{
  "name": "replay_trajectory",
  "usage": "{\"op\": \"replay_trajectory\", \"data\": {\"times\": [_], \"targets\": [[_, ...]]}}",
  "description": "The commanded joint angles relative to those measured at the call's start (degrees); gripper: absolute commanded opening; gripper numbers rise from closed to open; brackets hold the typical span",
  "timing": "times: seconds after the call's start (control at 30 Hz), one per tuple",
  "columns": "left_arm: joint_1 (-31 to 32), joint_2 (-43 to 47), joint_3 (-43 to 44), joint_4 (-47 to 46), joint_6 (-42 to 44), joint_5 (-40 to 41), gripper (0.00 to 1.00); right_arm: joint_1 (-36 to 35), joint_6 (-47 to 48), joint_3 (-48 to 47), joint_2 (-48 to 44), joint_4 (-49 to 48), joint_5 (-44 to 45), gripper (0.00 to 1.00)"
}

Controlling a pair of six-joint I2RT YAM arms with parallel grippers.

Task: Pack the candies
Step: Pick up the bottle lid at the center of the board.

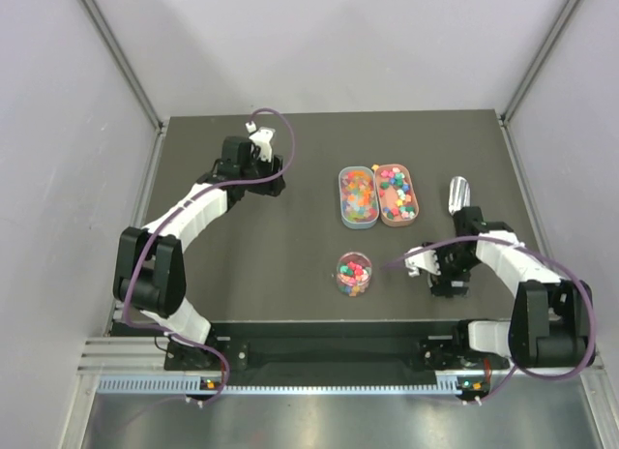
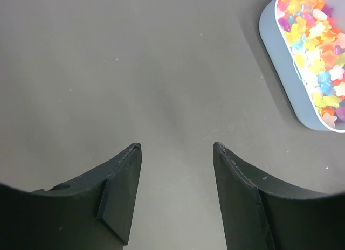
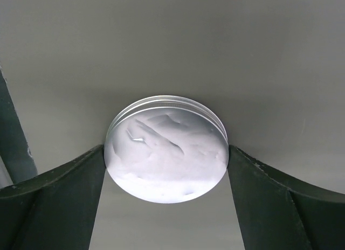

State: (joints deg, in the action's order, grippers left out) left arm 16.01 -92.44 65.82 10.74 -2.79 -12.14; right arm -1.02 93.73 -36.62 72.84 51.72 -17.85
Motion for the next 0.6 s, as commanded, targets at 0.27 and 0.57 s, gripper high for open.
{"op": "replay_trajectory", "data": {"times": [0.27,0.57], "targets": [[0.2,0.2,2.7,-2.3,0.6,-2.8,0.60,-1.8,-1.2,-18.2,-9.8,14.1,-0.9,0.39],[-0.3,2.5,1.9,-1.5,-0.5,-1.8,0.59,-19.2,-14.4,-42.7,-0.3,22.7,-3.7,0.35]]}}
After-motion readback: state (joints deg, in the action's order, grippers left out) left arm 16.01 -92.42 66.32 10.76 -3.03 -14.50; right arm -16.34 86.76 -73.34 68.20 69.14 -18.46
